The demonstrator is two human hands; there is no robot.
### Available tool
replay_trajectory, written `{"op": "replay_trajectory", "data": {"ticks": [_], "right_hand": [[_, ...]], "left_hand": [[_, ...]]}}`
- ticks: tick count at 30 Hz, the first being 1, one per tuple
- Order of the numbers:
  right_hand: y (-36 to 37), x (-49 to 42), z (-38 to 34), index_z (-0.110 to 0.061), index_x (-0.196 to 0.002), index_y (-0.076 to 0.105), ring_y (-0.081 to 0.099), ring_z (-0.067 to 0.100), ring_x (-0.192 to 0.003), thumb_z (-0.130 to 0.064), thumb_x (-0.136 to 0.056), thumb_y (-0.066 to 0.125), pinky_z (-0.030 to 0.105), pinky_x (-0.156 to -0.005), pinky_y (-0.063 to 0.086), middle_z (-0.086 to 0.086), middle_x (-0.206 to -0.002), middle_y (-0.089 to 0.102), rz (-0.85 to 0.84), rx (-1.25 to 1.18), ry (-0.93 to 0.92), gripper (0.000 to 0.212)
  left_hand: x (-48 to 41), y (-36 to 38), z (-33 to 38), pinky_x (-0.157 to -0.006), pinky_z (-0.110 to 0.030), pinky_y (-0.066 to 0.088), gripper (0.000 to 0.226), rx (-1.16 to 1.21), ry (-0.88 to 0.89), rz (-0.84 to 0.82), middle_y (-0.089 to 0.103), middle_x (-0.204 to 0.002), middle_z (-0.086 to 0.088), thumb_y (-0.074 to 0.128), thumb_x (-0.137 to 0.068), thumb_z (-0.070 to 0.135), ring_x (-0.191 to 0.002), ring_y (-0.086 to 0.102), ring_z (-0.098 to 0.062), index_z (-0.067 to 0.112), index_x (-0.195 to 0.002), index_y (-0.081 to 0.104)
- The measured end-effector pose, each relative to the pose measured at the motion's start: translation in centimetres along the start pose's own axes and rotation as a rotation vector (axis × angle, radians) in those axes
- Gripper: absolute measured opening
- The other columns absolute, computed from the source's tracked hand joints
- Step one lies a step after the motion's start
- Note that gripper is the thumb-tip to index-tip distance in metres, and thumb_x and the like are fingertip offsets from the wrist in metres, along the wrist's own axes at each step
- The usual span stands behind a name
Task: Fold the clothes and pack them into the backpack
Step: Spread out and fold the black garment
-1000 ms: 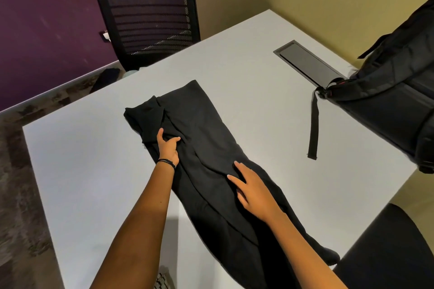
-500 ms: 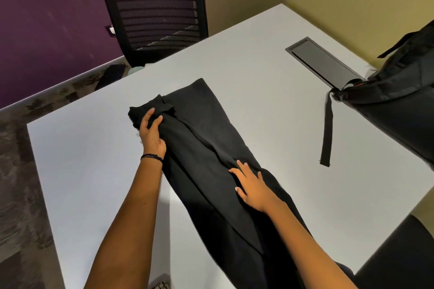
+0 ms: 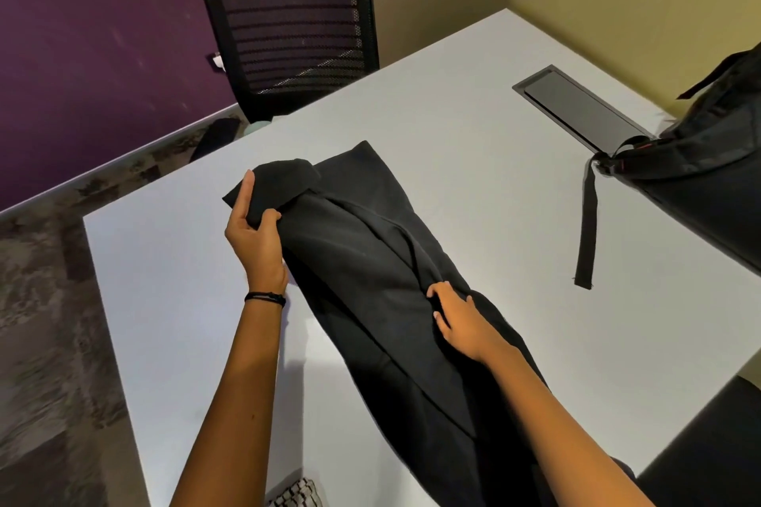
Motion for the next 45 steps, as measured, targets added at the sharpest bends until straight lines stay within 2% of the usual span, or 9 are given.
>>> {"op": "replay_trajectory", "data": {"ticks": [9, 13, 17, 21, 25, 31, 36, 39, 45], "right_hand": [[-2.2, 0.9, -0.1, -0.029, -0.122, 0.033, 0.048, 0.025, -0.108, 0.000, -0.086, 0.035, 0.037, -0.099, 0.038, 0.001, -0.121, 0.047, 0.180, -0.034, 0.041, 0.047], [-3.9, 1.9, -1.1, -0.017, -0.135, 0.034, 0.044, 0.023, -0.120, 0.002, -0.088, 0.036, 0.027, -0.098, 0.034, 0.004, -0.143, 0.035, 0.278, -0.050, 0.004, 0.050], [-3.1, 2.3, -1.9, -0.019, -0.134, 0.037, 0.045, 0.023, -0.123, 0.002, -0.086, 0.042, 0.031, -0.103, 0.037, 0.002, -0.142, 0.037, 0.169, 0.097, -0.073, 0.052], [-2.2, 2.0, -2.4, -0.026, -0.132, 0.038, 0.030, 0.030, -0.136, -0.001, -0.086, 0.046, 0.044, -0.115, 0.023, 0.005, -0.153, 0.021, 0.184, 0.192, -0.100, 0.053], [-3.4, 3.9, -5.2, -0.027, -0.137, 0.037, 0.030, 0.014, -0.138, -0.003, -0.093, 0.037, 0.035, -0.118, 0.015, -0.003, -0.148, 0.034, 0.306, -0.180, -0.143, 0.050], [0.0, 5.1, -9.3, -0.052, -0.116, 0.056, 0.051, 0.004, -0.118, -0.058, -0.090, 0.029, 0.027, -0.106, 0.033, -0.016, -0.128, 0.056, -0.060, -0.446, 0.074, 0.039], [2.5, 7.5, -7.8, -0.037, -0.124, 0.056, 0.051, 0.008, -0.111, -0.067, -0.090, 0.025, 0.028, -0.099, 0.031, -0.017, -0.119, 0.054, -0.211, -0.381, 0.216, 0.055], [5.1, 6.9, -4.4, -0.037, -0.111, 0.063, 0.056, 0.011, -0.107, -0.084, -0.072, 0.036, 0.042, -0.106, 0.036, -0.015, -0.108, 0.062, -0.281, -0.355, 0.195, 0.067], [4.8, 9.8, -4.7, -0.023, -0.132, 0.048, 0.051, -0.001, -0.087, -0.034, -0.099, 0.038, 0.020, -0.080, 0.043, -0.013, -0.098, 0.054, -0.354, -0.393, 0.272, 0.036]], "left_hand": [[2.5, -2.5, 5.3, -0.095, -0.019, 0.047, 0.037, 0.055, 0.127, 0.116, 0.058, -0.123, 0.004, 0.052, -0.090, -0.002, -0.104, 0.060, 0.001, 0.012, -0.125, 0.056], [3.6, -3.0, 8.8, -0.084, -0.018, 0.051, 0.028, 0.168, 0.180, 0.072, 0.070, -0.101, 0.017, 0.053, -0.091, 0.002, -0.096, 0.065, -0.002, 0.017, -0.113, 0.062], [4.7, -3.0, 13.0, -0.080, -0.021, 0.053, 0.028, 0.336, 0.196, -0.040, 0.072, -0.080, 0.018, 0.055, -0.084, 0.015, -0.085, 0.066, -0.005, 0.034, -0.079, 0.076], [6.2, -1.6, 15.9, -0.082, -0.021, 0.052, 0.011, 0.395, 0.161, -0.287, 0.072, -0.089, 0.013, 0.066, -0.081, 0.031, -0.090, 0.067, -0.007, 0.026, -0.088, 0.073], [9.1, 0.4, 19.0, -0.085, -0.017, 0.050, 0.026, 0.297, 0.244, -0.541, 0.072, -0.092, 0.020, 0.068, -0.071, 0.054, -0.095, 0.066, -0.001, 0.038, -0.090, 0.074], [11.5, 0.7, 21.8, -0.083, -0.018, 0.051, 0.031, 0.352, 0.246, -0.603, 0.072, -0.094, 0.019, 0.070, -0.069, 0.055, -0.096, 0.066, -0.002, 0.035, -0.093, 0.075], [14.0, 0.4, 24.3, -0.046, -0.016, 0.051, 0.030, 0.332, 0.309, -0.612, 0.072, -0.101, 0.009, 0.049, -0.086, 0.023, -0.059, 0.068, -0.009, 0.022, -0.109, 0.068], [15.7, 1.0, 25.2, -0.047, -0.015, 0.051, 0.042, 0.294, 0.359, -0.666, 0.062, -0.123, 0.012, 0.038, -0.091, 0.007, -0.070, 0.071, -0.011, 0.018, -0.125, 0.060], [15.7, 4.2, 23.8, -0.059, -0.016, 0.054, 0.034, 0.145, 0.303, -0.723, 0.054, -0.131, 0.003, 0.034, -0.100, 0.004, -0.088, 0.071, -0.014, 0.004, -0.130, 0.047]]}}
Point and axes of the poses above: each hand's wrist, its own x-axis away from the middle knuckle, its own y-axis out of the palm, z = x × y, the point moved 9 cm from there along -x, towards the middle knuckle
